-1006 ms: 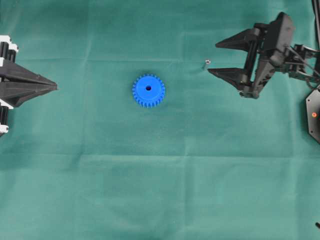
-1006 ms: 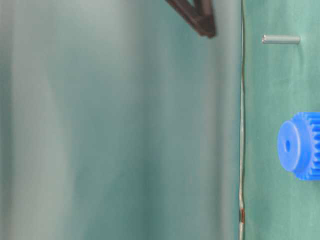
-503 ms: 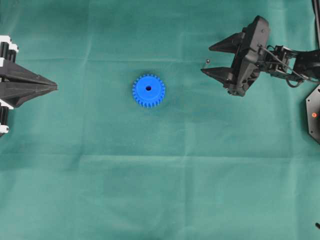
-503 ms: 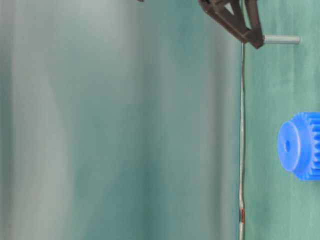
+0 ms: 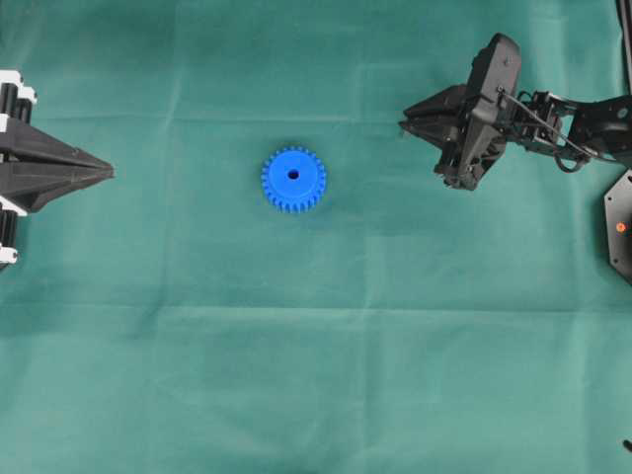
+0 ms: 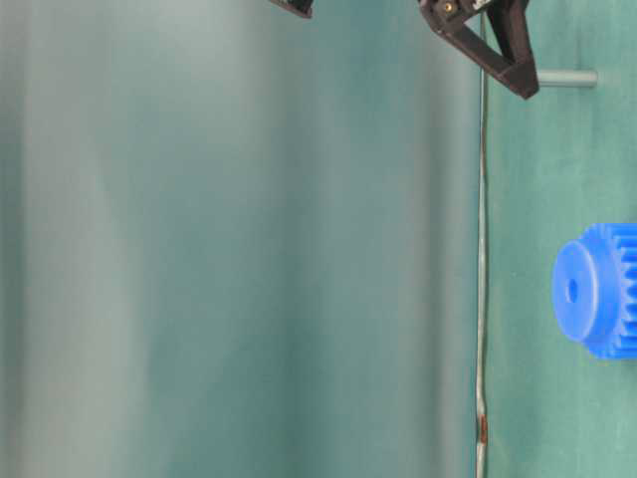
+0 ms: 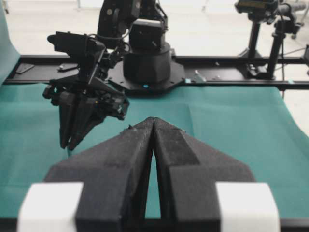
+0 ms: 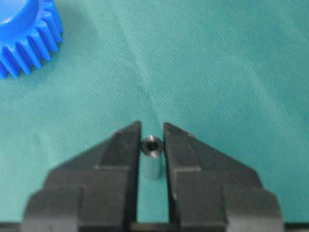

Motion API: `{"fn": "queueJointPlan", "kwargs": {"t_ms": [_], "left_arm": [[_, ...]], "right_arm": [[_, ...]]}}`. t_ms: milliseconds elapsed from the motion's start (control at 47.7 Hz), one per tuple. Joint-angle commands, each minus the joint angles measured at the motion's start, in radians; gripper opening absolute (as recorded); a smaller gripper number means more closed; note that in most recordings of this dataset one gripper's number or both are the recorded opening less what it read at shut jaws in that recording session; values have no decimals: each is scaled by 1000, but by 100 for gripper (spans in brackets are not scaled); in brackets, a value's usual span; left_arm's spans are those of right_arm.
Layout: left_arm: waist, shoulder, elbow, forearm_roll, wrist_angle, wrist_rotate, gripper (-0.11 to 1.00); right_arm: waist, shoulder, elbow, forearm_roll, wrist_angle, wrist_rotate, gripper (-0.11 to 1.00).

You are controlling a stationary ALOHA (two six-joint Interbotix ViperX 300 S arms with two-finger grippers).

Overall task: Insert the shaft placed at a random location into the center hole of the medium gear at another random location.
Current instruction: 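Lower the right gripper over the shaft and close on it, then lift the shaft and carry it left over the blue gear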

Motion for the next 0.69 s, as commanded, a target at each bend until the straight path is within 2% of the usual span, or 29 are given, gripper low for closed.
{"fn": "queueJointPlan", "kwargs": {"t_ms": [0, 210, 335, 670], "left_arm": [[-2, 8, -25, 2, -3, 0, 0], [-3, 8, -25, 2, -2, -2, 0], [-3, 9, -26, 2, -2, -2, 0], [-3, 8, -26, 2, -2, -2, 0]], "right_arm": [[-5, -9, -15, 3, -11, -18, 12], [-5, -15, -18, 3, -9, -17, 12], [-3, -69, -25, 3, 18, -15, 12], [12, -278, -98, 5, 287, -12, 12]]}}
